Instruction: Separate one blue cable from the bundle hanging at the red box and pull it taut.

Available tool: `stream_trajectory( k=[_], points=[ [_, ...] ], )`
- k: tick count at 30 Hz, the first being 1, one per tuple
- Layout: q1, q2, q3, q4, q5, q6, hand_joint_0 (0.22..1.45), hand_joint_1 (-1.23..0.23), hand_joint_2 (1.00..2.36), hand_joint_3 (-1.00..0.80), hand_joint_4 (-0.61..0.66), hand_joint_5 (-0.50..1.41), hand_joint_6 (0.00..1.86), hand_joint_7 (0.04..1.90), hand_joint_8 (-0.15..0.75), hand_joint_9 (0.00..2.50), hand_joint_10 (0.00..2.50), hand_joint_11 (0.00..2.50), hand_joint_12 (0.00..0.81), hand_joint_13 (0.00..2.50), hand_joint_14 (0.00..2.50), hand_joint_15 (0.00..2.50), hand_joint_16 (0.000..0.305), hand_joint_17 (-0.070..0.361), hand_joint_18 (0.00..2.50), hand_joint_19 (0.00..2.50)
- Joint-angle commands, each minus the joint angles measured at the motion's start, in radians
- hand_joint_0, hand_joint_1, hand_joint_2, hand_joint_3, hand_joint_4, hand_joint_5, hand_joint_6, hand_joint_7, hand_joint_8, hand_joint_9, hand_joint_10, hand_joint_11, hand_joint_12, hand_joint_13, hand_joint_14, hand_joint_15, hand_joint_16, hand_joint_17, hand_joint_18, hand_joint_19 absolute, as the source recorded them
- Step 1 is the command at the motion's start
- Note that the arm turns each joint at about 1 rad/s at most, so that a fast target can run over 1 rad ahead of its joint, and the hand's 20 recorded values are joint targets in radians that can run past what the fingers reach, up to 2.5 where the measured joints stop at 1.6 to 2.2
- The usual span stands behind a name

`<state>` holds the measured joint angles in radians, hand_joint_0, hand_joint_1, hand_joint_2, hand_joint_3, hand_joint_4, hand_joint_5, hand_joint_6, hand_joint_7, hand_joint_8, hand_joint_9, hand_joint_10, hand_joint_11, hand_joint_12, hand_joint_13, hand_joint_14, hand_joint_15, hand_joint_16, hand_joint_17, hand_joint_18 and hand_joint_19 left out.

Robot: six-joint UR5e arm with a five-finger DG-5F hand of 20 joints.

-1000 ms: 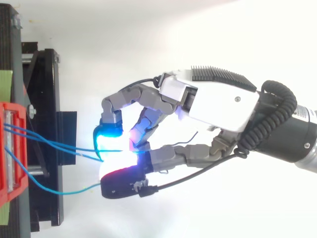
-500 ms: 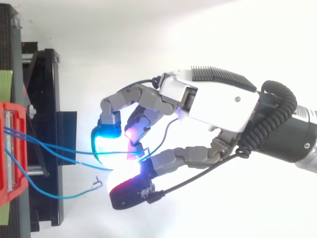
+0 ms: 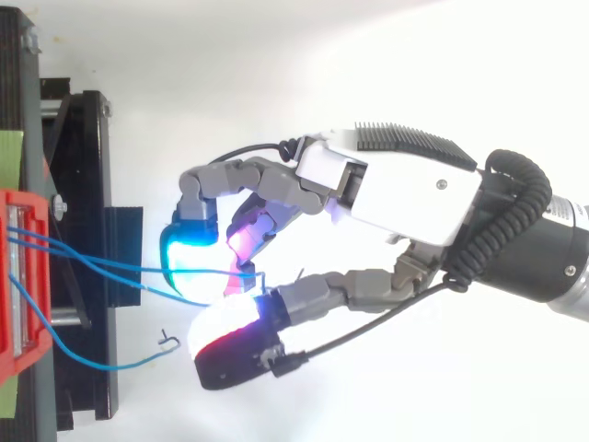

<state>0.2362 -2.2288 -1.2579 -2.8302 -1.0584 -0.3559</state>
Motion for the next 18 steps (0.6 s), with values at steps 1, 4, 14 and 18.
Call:
stream_trajectory(
  k=[1,4,14,18],
  points=[
    [0.000,0.000,0.000,0.000,0.000,0.000,0.64,-0.55,1.00,-0.50,0.07,-0.08,0.54,1.44,0.293,1.09,0.03,0.91,0.381,0.89,0.02,0.65,0.048,0.107,0.70,0.54],
    [0.000,0.000,0.000,0.000,0.000,0.000,0.65,-0.58,1.00,-0.47,0.13,-0.09,0.57,1.38,0.307,1.10,0.02,0.93,0.384,0.90,0.02,0.66,0.048,0.108,0.72,0.53],
    [0.000,0.000,0.000,0.000,0.000,0.000,0.76,-0.93,1.01,-0.37,0.14,-0.19,0.81,1.08,0.296,1.00,0.02,1.04,0.381,0.90,0.02,0.66,0.050,0.111,0.74,0.48],
    [0.000,0.000,0.000,0.000,0.000,0.000,0.82,-0.94,1.01,-0.44,0.10,-0.20,0.87,1.11,0.284,0.98,0.03,1.09,0.373,0.88,0.02,0.66,0.049,0.110,0.73,0.47]
  ],
)
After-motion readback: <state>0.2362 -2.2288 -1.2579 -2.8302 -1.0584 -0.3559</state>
